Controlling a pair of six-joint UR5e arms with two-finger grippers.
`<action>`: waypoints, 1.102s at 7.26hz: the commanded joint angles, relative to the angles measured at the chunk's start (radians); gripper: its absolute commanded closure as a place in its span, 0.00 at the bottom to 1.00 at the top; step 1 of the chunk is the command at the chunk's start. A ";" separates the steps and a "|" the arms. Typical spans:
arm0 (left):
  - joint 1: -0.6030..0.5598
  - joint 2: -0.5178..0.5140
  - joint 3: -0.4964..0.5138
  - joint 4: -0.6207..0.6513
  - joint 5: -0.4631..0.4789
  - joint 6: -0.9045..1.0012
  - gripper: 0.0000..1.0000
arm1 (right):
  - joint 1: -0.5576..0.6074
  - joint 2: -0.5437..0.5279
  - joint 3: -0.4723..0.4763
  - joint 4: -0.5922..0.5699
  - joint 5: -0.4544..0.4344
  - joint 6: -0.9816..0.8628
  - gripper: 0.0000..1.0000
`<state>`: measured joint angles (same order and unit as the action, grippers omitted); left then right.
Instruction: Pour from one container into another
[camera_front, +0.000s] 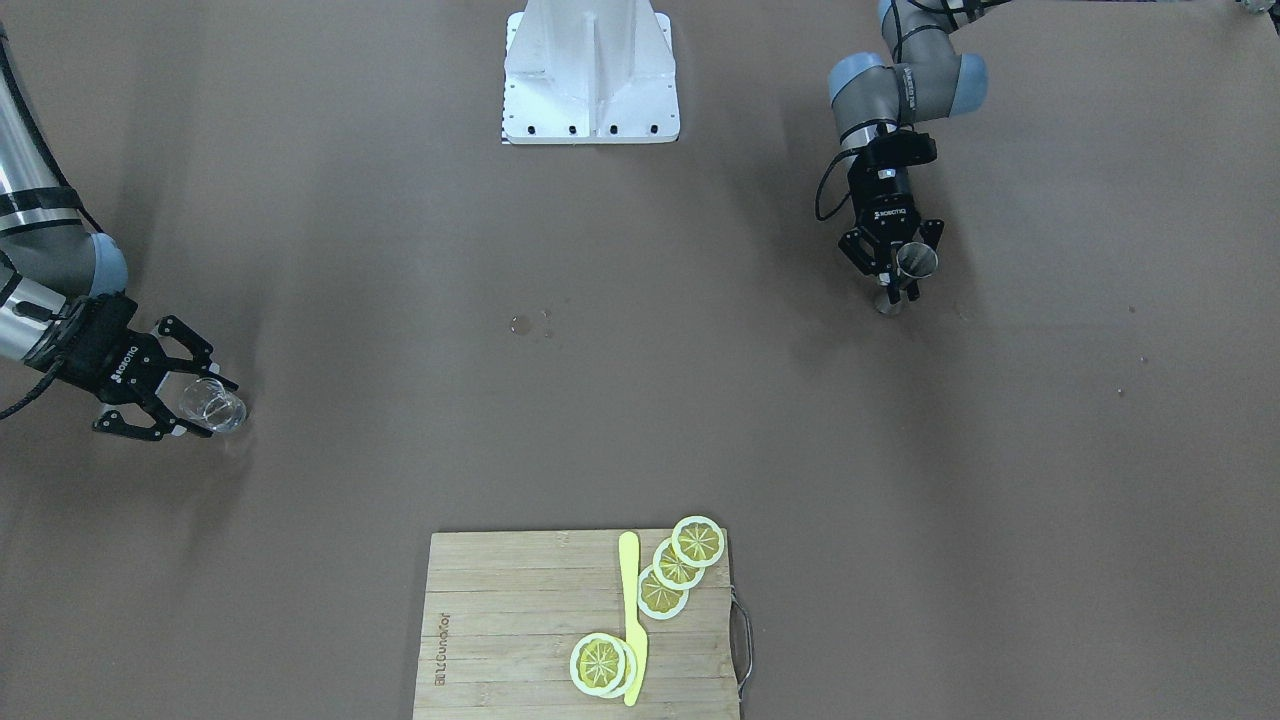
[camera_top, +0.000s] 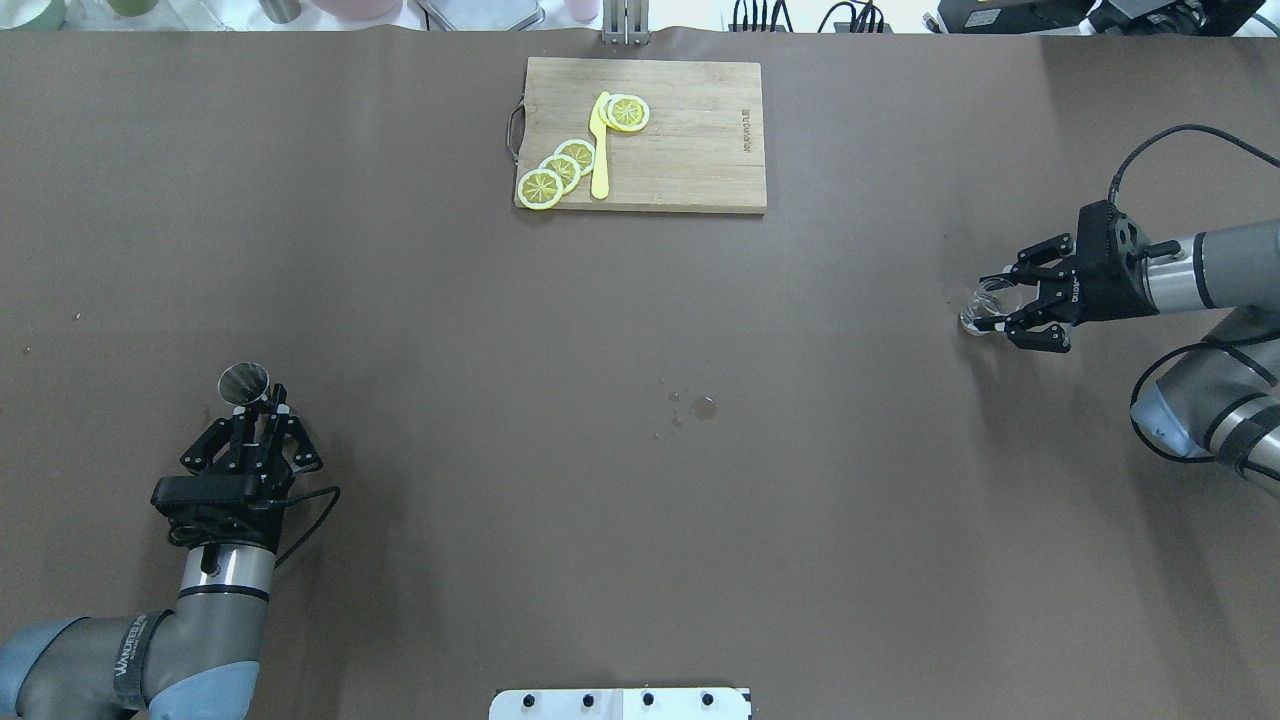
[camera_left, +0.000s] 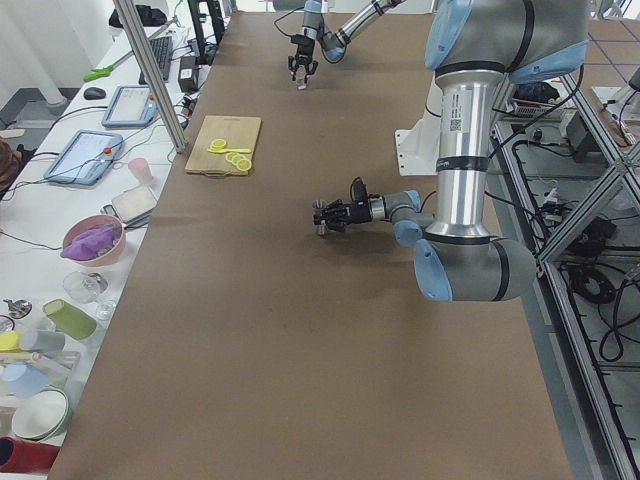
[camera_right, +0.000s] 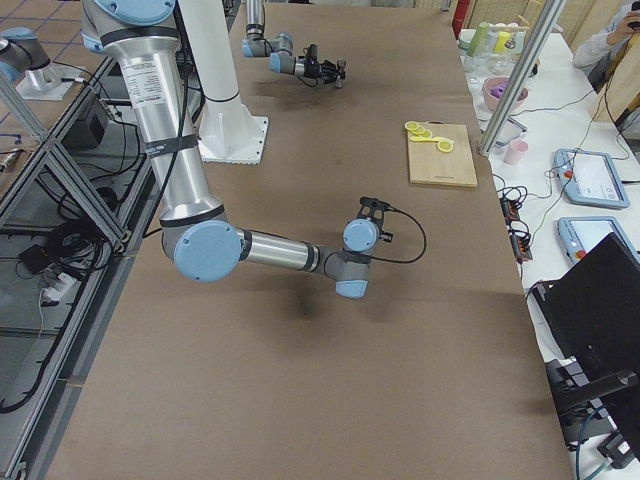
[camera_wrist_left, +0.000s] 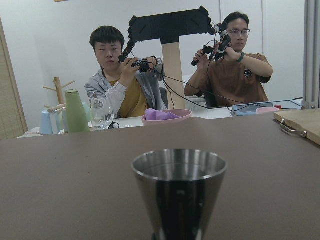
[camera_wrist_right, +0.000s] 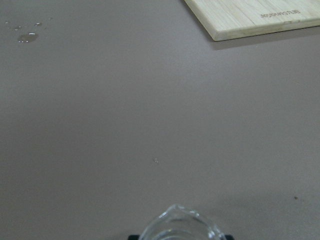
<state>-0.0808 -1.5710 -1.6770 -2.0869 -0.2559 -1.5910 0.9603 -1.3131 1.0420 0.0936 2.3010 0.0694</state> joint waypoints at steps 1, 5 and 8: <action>-0.001 -0.001 -0.029 -0.002 -0.008 0.017 1.00 | 0.000 0.000 0.003 0.000 0.000 0.006 0.43; -0.001 -0.009 -0.098 -0.231 -0.253 0.359 1.00 | 0.002 0.000 0.033 -0.003 0.000 0.024 0.54; -0.002 -0.014 -0.153 -0.255 -0.230 0.422 1.00 | 0.006 0.000 0.130 -0.090 0.018 0.063 0.96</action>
<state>-0.0816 -1.5827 -1.7992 -2.3315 -0.4921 -1.2168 0.9655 -1.3136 1.1265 0.0504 2.3113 0.1219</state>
